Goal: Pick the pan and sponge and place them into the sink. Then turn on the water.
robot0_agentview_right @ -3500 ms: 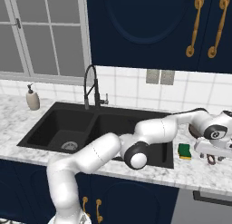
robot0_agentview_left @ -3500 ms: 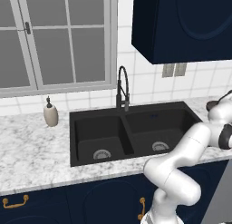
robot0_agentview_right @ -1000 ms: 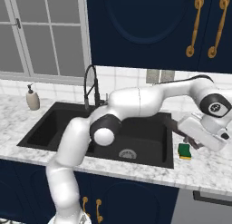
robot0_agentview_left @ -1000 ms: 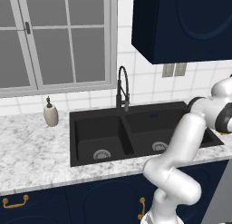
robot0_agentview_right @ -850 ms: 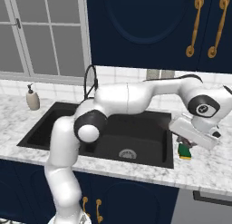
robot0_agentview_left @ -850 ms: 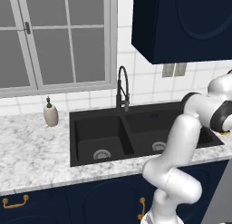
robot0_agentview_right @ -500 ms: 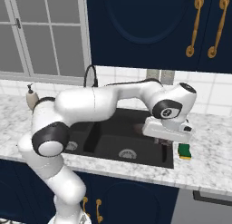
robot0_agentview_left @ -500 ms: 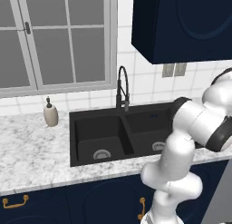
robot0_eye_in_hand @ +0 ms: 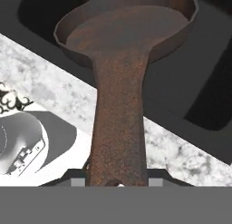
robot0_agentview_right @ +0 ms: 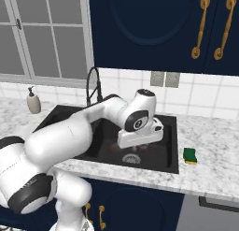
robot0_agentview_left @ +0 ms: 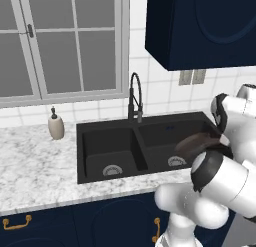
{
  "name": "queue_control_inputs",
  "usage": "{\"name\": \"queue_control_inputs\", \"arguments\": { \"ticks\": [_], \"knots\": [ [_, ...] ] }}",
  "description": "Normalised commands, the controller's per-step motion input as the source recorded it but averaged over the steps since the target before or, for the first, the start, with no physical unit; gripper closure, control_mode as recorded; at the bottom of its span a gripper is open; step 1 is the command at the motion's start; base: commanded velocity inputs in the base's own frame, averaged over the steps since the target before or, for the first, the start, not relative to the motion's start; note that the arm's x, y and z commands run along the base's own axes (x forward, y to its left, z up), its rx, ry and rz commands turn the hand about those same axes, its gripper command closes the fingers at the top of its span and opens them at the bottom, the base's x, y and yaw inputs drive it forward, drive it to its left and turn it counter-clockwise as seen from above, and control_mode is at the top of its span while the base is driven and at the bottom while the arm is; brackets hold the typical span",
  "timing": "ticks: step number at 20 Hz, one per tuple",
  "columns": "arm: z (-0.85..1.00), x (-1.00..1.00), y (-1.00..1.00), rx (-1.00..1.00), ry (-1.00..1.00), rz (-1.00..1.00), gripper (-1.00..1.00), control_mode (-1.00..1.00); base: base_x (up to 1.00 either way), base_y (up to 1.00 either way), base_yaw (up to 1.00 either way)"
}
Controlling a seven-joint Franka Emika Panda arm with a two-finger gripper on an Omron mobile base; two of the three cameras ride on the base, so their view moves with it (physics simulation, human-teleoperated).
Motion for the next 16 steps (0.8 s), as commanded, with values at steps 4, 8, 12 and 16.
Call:
{"name": "queue_control_inputs", "arguments": {
  "ticks": [4, 8, 12, 16],
  "knots": [
    [0.00, 0.55, 0.00, 0.00, 0.01, 0.19, 1.00, -1.00, 0.00, 0.00, 0.00],
    [0.00, 0.71, 0.00, 0.01, 0.00, 0.18, 1.00, -1.00, 0.00, 0.00, 0.00],
    [-0.02, 0.70, 0.00, 0.01, 0.00, 0.18, 1.00, -1.00, 0.00, 0.00, 0.00],
    [-0.22, 0.51, 0.00, 0.00, 0.00, 0.13, 1.00, -1.00, 0.00, 0.00, 0.00]
  ]
}}
